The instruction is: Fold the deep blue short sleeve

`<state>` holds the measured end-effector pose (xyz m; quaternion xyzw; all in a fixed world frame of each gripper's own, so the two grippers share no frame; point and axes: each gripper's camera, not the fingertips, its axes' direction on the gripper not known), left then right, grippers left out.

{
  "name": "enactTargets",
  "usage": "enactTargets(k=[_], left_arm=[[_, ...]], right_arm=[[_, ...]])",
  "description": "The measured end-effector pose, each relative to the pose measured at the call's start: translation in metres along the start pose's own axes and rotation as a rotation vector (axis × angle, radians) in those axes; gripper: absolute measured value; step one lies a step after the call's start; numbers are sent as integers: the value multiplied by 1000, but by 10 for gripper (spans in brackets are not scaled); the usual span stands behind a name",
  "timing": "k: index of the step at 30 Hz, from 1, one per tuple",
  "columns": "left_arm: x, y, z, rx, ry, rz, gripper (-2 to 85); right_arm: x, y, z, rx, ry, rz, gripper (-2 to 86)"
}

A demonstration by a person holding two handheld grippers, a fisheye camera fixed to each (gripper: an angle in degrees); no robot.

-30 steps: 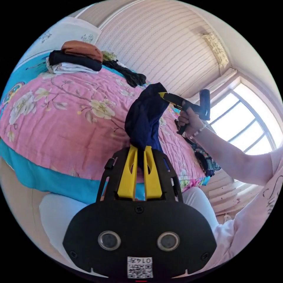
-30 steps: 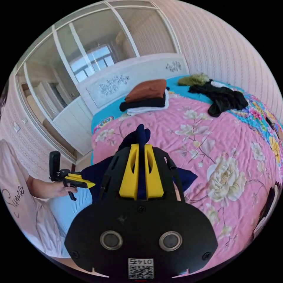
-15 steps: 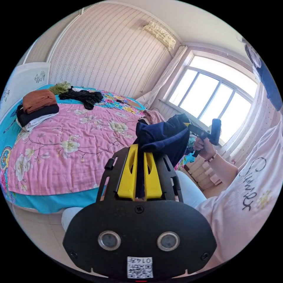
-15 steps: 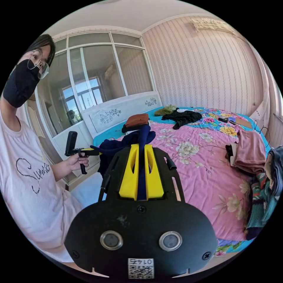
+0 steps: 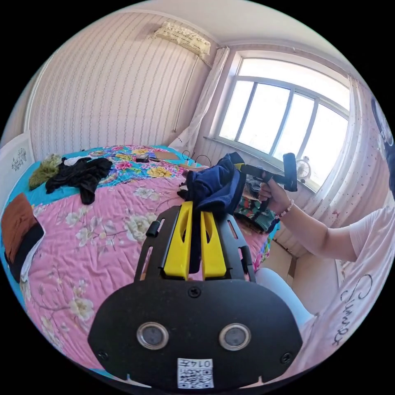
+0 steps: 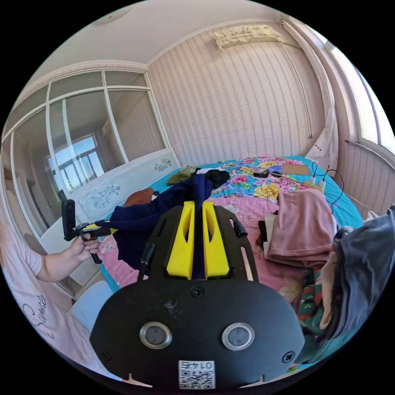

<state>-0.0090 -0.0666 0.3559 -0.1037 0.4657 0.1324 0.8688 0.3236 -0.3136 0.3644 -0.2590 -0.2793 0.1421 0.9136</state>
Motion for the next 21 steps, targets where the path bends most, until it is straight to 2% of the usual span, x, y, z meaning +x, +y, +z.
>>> enactTargets(k=[5,8,10,12,14,17,21], left_arm=[[0,-91,122,9,132,-31,29],[-15,-146,200,28,269,-196,46],[-38,-175,254,-34,168,-316,66],[-57,-183,271,-71,89,-389,71],[-74,-181,270,-66,99,-418,71],[-80,-168,242,-81,40,-278,65],[-79,-103,167,-98,-17,-88,63]], right_arm=[[87,-73,6,-119,245,41,32],[161,-115,18,-200,409,134,52],[214,-123,21,-187,512,302,79],[228,-115,20,-136,517,379,83],[220,-102,23,-96,478,307,89],[184,-77,30,-116,478,122,93],[109,-29,35,-92,305,-66,95]])
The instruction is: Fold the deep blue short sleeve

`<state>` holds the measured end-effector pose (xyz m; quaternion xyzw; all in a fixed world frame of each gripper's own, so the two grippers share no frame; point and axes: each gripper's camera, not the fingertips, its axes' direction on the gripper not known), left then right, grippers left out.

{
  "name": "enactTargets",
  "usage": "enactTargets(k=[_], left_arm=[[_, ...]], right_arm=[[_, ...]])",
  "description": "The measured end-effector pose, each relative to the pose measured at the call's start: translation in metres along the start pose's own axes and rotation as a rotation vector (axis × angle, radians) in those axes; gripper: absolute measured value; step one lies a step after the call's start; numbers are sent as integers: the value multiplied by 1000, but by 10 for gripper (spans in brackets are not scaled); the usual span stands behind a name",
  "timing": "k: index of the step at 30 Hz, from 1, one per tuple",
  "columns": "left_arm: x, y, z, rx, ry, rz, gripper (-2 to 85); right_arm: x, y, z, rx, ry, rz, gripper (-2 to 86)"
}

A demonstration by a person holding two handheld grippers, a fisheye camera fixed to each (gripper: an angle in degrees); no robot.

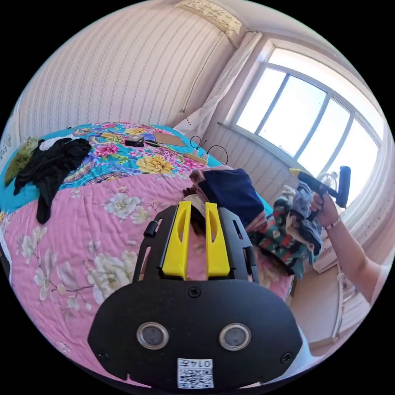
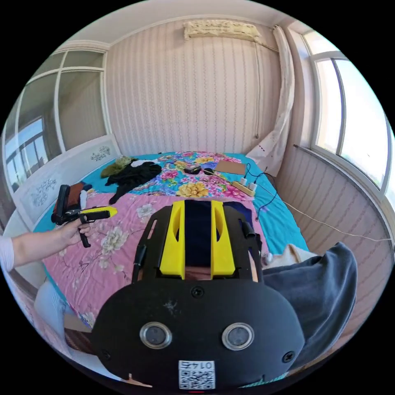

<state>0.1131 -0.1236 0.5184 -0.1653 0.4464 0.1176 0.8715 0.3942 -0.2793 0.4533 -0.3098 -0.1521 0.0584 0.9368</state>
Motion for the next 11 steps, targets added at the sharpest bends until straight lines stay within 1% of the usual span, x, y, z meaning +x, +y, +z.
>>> enactTargets(k=[2,3,5,7,8,10,11], left_arm=[[-9,42,-38,-1,-57,33,63],[-19,70,-65,-7,-119,24,63],[-41,110,-106,-20,-206,-43,63],[-80,155,-162,-21,-309,-185,64],[-91,165,-175,-21,-332,-220,65],[-133,197,-229,-14,-445,-335,68],[-143,204,-242,-9,-478,-353,68]], right_arm=[[-42,19,7,-26,-79,-80,97],[-72,30,18,-75,-142,-139,99],[-119,44,39,-163,-241,-233,112],[-183,57,67,-235,-316,-340,123],[-199,59,73,-243,-326,-356,125],[-259,58,101,-273,-387,-421,132],[-273,56,108,-278,-408,-434,133]])
